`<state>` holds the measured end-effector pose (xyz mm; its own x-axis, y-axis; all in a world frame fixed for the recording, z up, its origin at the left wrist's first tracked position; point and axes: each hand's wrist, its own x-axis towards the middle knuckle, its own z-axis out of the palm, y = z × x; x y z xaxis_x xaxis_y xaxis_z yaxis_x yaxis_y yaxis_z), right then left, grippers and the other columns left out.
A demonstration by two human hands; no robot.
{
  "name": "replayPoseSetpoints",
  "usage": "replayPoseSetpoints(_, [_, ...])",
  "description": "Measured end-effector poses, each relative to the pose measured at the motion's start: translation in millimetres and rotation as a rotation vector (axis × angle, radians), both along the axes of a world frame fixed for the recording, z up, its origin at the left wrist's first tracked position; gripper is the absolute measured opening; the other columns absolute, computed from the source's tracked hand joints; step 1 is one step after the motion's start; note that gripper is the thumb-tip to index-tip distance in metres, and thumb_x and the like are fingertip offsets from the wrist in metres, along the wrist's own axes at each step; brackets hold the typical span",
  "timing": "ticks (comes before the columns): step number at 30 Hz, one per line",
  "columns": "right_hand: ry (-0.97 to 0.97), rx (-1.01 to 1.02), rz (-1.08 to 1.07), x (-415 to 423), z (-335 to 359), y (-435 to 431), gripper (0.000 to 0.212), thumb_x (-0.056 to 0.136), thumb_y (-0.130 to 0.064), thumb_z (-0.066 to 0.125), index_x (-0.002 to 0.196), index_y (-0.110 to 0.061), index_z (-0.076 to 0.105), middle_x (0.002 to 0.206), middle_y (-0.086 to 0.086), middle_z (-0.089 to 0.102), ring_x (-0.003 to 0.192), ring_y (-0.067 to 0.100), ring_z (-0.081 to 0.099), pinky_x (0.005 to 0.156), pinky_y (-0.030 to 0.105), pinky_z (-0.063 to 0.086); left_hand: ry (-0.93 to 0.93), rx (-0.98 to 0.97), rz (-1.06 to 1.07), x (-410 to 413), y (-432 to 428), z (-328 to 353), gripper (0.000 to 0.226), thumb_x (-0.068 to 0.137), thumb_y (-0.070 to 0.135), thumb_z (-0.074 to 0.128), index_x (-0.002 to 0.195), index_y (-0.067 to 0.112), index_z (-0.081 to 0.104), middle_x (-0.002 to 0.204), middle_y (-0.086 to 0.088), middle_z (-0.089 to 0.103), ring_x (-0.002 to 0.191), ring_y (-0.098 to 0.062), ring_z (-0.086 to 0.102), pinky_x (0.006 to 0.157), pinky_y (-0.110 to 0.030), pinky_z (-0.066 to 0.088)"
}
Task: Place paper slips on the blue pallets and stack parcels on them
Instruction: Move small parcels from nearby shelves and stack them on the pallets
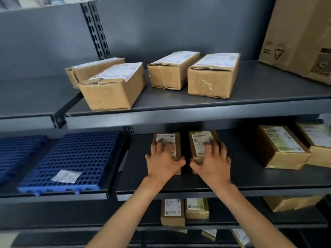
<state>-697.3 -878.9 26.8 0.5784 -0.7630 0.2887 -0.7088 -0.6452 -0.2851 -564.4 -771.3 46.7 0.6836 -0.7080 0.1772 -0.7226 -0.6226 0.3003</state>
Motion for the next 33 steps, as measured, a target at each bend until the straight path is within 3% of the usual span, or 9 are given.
replayPoseSetpoints(4, [-0.057,-0.062,0.113,19,15,37,0.095,0.072,-0.063,0.063,0.148,-0.016,0.028,0.151,0.016,0.037,0.139,0.044,0.027,0.091,0.060,0.046,-0.095,-0.114,0.029,11,55,14,0.078,0.070,0.071,0.042,0.136,0.030,0.050,0.145,0.000,0.043,0.132,-0.027,0.035,0.098,-0.048,0.039])
replayPoseSetpoints(8, [-0.138,-0.114,0.249,66,37,107,0.091,0.076,-0.065,0.059,0.148,-0.018,0.030,0.154,0.015,0.034,0.140,0.044,0.025,0.091,0.060,0.045,-0.205,-0.226,0.123,42,142,36,0.075,0.072,0.073,0.047,0.132,0.029,0.056,0.143,-0.001,0.047,0.129,-0.025,0.039,0.093,-0.049,0.046])
replayPoseSetpoints(12, [-0.176,-0.149,0.386,130,57,207,0.084,0.078,-0.067,0.054,0.146,-0.021,0.035,0.153,0.013,0.035,0.140,0.042,0.025,0.091,0.058,0.046,-0.218,-0.211,0.271,84,251,53,0.076,0.073,0.075,0.045,0.135,0.030,0.052,0.149,-0.001,0.040,0.137,-0.023,0.031,0.100,-0.049,0.041])
replayPoseSetpoints(21, [-0.247,-0.119,0.604,248,57,419,0.086,0.083,-0.071,0.047,0.150,-0.023,0.024,0.158,0.011,0.026,0.145,0.040,0.015,0.102,0.058,0.039,-0.247,-0.214,0.495,177,478,65,0.072,0.074,0.073,0.049,0.136,0.036,0.050,0.153,0.002,0.035,0.142,-0.020,0.023,0.106,-0.047,0.033])
replayPoseSetpoints(33, [-0.199,-0.092,0.648,394,44,515,0.085,0.082,-0.071,0.051,0.149,-0.024,0.027,0.158,0.008,0.028,0.145,0.039,0.016,0.099,0.058,0.042,-0.193,-0.238,0.515,315,575,42,0.070,0.079,0.074,0.048,0.138,0.037,0.047,0.154,0.004,0.034,0.144,-0.019,0.019,0.111,-0.049,0.030])
